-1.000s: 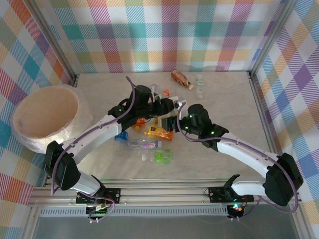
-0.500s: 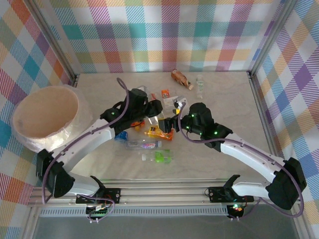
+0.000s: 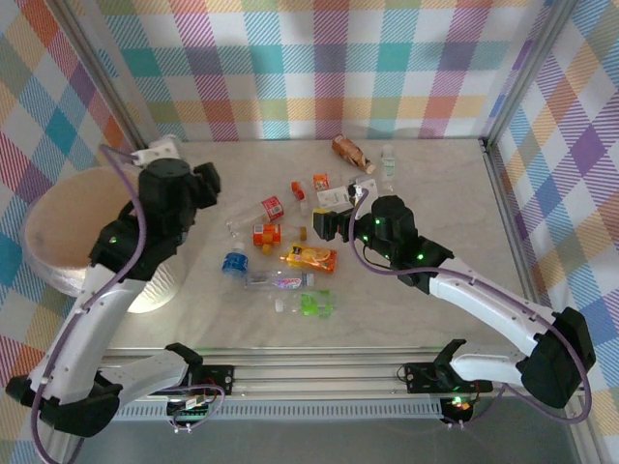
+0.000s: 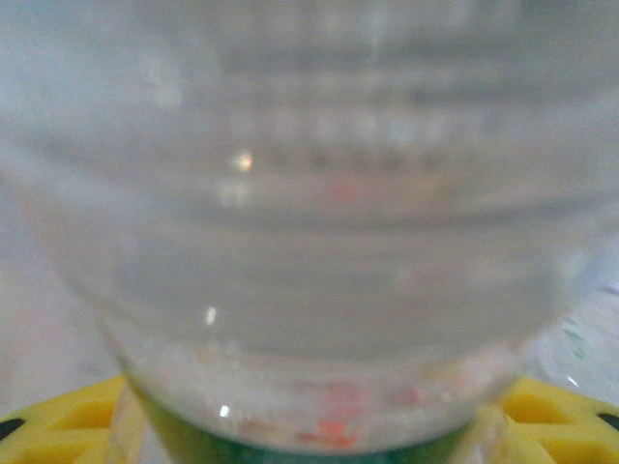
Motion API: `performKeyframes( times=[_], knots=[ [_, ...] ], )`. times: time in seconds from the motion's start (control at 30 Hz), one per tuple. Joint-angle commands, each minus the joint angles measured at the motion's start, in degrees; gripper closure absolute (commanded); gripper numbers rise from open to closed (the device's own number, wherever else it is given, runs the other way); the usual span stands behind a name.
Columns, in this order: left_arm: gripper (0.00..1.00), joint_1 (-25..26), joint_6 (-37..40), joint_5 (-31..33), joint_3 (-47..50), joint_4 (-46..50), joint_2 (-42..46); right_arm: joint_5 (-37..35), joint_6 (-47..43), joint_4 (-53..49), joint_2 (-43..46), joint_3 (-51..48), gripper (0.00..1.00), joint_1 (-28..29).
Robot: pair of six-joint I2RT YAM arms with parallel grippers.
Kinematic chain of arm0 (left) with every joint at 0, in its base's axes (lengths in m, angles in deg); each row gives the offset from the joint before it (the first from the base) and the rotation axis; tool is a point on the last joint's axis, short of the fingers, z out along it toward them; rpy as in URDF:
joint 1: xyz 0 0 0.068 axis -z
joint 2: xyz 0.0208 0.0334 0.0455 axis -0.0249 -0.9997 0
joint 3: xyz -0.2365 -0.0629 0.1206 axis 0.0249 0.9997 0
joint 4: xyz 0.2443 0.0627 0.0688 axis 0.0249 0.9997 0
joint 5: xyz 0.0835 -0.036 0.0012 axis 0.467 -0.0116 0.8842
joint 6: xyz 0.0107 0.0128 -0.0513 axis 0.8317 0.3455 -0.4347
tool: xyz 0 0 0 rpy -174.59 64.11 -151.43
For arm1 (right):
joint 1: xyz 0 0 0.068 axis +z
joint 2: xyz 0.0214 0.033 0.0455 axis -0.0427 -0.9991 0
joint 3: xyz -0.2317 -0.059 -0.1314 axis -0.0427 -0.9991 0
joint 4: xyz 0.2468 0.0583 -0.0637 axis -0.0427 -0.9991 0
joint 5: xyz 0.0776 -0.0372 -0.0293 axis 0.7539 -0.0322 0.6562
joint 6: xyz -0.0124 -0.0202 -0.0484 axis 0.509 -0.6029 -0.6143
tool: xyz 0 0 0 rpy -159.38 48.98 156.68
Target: Put the plastic bottles in the bin
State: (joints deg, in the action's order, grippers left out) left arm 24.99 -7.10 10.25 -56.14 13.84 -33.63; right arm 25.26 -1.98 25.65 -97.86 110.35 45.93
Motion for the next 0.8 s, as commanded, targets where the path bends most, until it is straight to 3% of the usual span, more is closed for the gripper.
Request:
performKeyframes(
  times=[0.0, 0.3, 0.53, 0.77],
  knots=[
    [0.5, -6.1, 7.0, 5.3, -3.9, 5.6, 0.1, -1.0, 0.9, 3.3, -0.3, 0.6, 0.0, 0.2],
    [0.5, -28.2, 8.5, -2.2, -13.9, 12.8, -9.1, -1.7, -0.4, 3.1, 0.5, -0.3, 0.0, 0.3],
    [0.5, -45.2, 6.9, -17.2, -12.8, 14.4, -11.4, -3.6, -1.1, 2.5, 1.7, -1.4, 0.0, 0.2],
    [0.49, -55.9, 8.5, -20.0, -9.9, 18.6, -13.2, -4.6, -2.0, 2.7, 0.8, -1.4, 0.0, 0.2]
  ],
)
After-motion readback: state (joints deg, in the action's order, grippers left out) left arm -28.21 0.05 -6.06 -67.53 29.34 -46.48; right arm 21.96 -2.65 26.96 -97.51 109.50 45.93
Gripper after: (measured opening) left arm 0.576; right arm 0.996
